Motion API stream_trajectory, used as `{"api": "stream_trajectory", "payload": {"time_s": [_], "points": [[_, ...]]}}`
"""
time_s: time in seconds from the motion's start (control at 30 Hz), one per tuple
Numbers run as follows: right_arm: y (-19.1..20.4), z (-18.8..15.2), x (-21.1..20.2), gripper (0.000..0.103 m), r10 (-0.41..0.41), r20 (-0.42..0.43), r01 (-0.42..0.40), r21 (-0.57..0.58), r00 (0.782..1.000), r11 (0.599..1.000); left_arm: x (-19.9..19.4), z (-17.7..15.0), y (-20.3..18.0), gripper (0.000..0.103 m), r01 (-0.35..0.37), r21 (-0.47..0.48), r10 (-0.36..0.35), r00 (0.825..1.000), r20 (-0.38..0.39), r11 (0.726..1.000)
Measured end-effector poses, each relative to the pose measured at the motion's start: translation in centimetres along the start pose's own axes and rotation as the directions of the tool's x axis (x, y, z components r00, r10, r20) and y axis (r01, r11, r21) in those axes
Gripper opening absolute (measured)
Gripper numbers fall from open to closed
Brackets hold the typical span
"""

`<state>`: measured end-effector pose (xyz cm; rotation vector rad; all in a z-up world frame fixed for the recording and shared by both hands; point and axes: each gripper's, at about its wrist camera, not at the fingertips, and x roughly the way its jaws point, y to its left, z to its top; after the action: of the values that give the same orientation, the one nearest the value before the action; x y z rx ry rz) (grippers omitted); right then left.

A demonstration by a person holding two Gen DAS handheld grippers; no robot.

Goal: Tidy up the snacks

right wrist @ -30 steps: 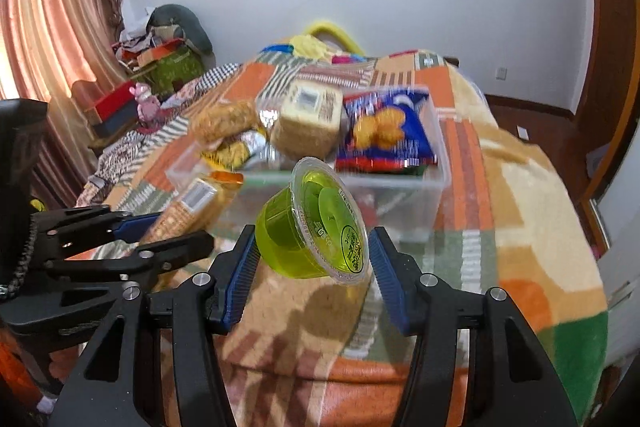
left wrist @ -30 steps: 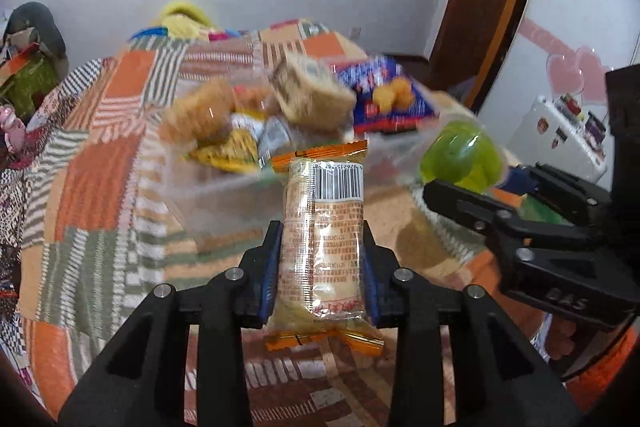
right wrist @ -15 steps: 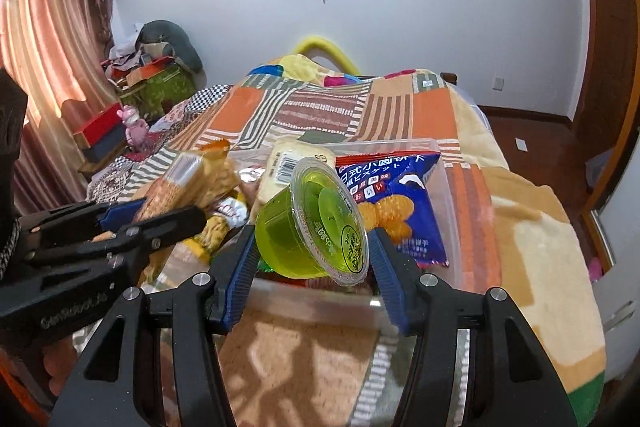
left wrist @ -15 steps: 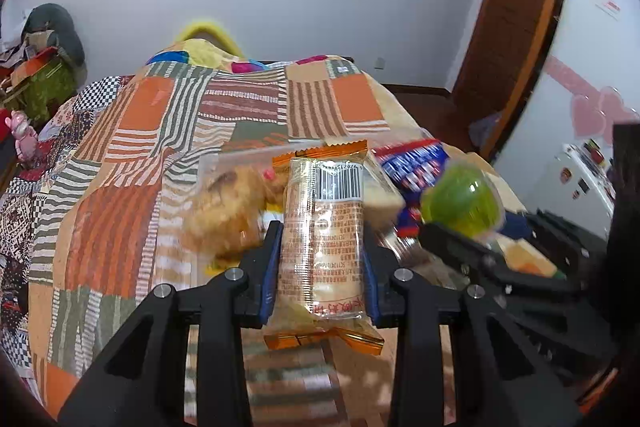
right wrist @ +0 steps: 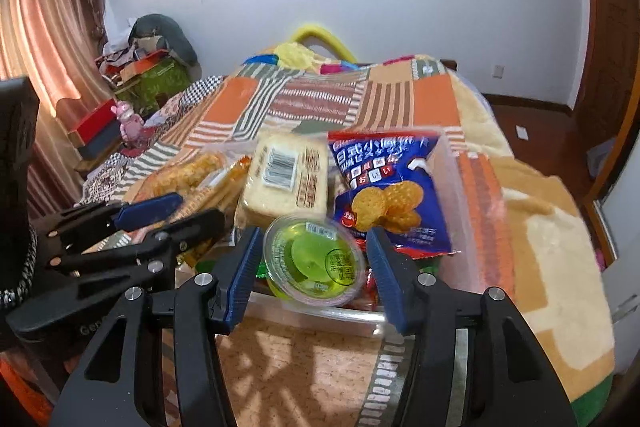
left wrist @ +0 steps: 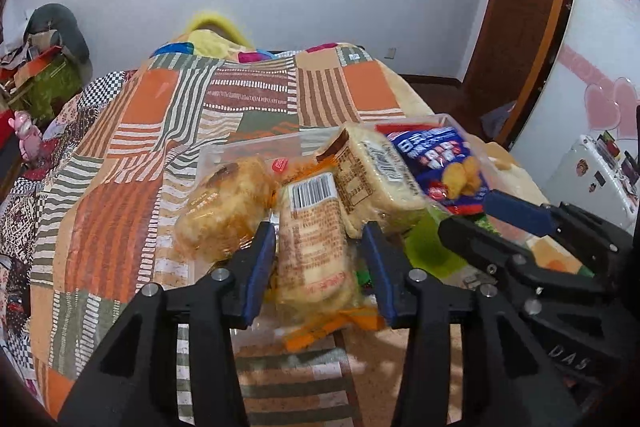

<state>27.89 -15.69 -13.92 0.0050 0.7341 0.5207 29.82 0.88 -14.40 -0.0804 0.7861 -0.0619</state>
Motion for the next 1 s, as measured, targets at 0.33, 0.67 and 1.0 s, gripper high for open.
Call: {"api": "stream_trajectory", "payload": {"time_s": [0.33,0.67,1.0], "points": [[0.4,1.5,-8.4,0.051,0.024,0.153,-0.02,-0.022,0.988,1.0,-9.5,0.9,-0.1,0.045,0.038,-0.022,-0.034,0.985,0.167,0.999],[3.3,1.9,-17.6,0.059,0.041,0.341,-0.016,-0.077,0.939,0.997,-20.9,0.0,-1.3,0.057,0.056,0.009,-0.055,0.917,0.395,0.998],[4.5,1.3,-19.2,0.089,0.001,0.41,0.033,-0.076,0.912,0.997,-25.9,-2.0,-2.3,0.091,-0.008,0.037,-0.012,0.865,0.502,0.999]]}}
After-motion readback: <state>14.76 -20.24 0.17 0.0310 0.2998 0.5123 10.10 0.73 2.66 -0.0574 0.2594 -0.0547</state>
